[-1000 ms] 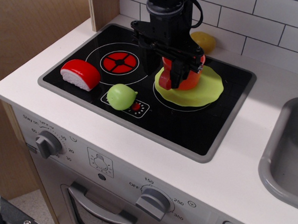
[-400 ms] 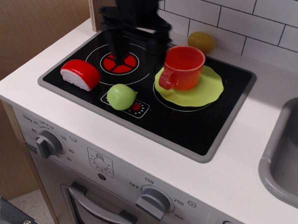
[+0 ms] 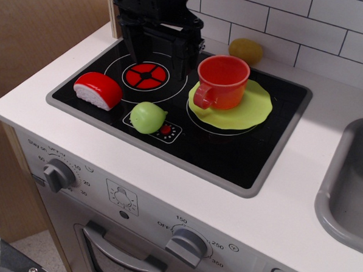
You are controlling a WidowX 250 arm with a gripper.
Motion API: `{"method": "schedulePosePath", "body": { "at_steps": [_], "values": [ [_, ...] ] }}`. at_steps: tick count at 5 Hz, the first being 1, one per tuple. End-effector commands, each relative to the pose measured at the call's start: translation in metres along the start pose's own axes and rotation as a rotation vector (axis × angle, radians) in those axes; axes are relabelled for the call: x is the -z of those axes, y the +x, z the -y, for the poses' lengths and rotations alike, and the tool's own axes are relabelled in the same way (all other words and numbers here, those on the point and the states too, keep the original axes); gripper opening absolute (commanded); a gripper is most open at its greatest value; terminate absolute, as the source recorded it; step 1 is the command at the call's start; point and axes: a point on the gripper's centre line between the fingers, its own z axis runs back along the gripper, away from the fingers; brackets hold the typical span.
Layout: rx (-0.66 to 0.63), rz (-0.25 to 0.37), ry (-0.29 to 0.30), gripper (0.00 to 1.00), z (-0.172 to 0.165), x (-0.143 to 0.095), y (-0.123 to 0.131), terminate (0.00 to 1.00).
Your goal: Put cup on plate
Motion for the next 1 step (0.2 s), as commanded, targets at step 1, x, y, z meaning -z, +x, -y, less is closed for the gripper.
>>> {"method": "schedulePosePath", "body": {
  "at_steps": [1],
  "values": [
    [0.001,0.059,0.013,1.00,-0.0002,-0.0171,0.0077,1.00]
  ]
}}
